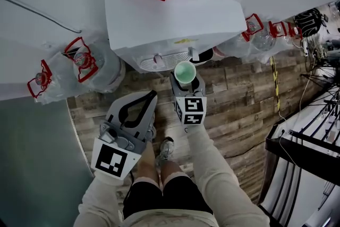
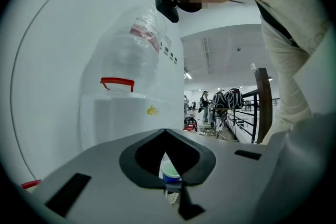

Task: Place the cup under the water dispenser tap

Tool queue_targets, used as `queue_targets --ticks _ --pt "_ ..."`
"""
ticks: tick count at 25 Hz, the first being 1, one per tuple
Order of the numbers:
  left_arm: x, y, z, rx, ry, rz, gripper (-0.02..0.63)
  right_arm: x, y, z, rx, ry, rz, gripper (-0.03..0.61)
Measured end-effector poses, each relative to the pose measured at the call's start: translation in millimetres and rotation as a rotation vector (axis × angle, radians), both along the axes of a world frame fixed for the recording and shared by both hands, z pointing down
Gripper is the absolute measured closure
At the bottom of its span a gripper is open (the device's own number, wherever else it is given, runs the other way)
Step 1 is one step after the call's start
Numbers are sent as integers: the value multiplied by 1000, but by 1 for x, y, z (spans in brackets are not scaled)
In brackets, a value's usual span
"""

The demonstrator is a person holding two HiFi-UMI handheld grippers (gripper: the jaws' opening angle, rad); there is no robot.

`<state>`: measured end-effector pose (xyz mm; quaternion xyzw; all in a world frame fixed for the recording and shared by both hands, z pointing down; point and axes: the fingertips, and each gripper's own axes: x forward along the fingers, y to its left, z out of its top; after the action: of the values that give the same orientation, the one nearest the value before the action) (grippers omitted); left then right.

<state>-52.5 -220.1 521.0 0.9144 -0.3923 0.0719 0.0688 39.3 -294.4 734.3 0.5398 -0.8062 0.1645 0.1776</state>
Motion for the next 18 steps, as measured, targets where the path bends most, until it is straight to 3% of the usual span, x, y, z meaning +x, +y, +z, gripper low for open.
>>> queue_targets --ticks 18 --pt "-15 5 55 -42 -27 2 609 8 -42 80 -42 63 52 301"
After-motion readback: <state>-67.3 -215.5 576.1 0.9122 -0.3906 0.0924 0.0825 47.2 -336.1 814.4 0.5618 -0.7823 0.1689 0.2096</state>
